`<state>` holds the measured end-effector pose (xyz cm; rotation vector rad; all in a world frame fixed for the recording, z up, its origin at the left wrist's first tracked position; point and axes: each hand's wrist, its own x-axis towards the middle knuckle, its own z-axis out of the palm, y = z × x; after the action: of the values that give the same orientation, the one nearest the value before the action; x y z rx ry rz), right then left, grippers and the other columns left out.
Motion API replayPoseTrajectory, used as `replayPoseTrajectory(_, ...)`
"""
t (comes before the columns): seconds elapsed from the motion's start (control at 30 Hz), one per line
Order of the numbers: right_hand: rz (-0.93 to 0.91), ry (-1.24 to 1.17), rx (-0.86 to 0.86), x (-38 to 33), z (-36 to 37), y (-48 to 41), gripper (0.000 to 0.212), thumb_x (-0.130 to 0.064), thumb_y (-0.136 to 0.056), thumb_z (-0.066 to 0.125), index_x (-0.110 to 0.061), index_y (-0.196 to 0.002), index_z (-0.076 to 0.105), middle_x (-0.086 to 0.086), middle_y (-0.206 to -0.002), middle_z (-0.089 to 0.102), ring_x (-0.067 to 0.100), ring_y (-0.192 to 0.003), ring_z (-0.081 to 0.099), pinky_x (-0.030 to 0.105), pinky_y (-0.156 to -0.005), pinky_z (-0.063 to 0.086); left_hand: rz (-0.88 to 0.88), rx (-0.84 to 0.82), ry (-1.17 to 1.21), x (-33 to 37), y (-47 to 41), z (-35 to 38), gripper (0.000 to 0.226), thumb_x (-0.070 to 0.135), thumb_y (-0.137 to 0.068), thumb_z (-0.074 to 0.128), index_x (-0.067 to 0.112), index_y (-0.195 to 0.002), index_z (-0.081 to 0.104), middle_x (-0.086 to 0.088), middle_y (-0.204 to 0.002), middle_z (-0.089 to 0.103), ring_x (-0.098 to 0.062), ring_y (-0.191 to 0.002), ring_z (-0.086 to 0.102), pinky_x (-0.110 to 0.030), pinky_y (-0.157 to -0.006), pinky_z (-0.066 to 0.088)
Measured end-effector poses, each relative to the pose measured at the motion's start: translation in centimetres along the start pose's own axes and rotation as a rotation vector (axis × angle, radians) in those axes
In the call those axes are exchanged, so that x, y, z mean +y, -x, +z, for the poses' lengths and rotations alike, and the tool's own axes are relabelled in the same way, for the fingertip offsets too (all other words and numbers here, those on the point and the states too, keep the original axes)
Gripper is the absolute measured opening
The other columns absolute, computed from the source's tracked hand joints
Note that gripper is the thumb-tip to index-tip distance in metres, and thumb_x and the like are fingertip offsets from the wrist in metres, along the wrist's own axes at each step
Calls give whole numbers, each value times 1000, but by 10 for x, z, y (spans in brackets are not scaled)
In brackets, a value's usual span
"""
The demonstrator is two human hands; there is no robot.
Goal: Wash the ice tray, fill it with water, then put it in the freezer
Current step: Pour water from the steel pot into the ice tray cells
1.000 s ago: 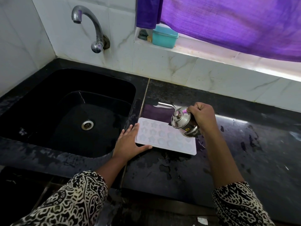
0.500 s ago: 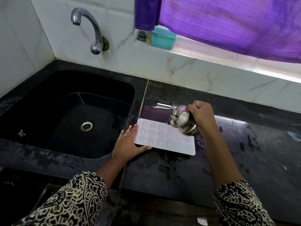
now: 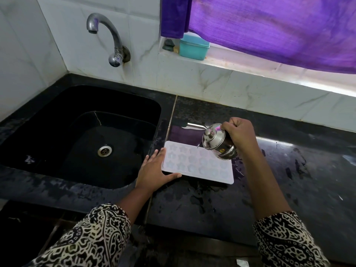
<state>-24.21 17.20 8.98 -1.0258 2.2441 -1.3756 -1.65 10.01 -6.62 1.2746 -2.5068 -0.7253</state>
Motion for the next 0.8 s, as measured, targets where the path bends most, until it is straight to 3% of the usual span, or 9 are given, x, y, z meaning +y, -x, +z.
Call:
replayPoseTrajectory(0.63,8,27,-31,-3,-1,-1,32,-12,-81,63,-16,-56,44,1,-56,46,14,-57,44,27,-57,40,2,14,18,0,0,0,123,91,-54,34,22,-153,13,8,-159,21,-8,-147,10,-32,-119,3)
replayPoseTrajectory(0.8,9,30,-33,-2,-1,-3,30,-13,-81,63,-16,-57,45,1,-56,47,13,-56,45,27,-56,41,-1,15,27,2,1,-2,115,83,-65,54,22,-153,14,8,-159,21,-8,-147,10,-32,-119,3)
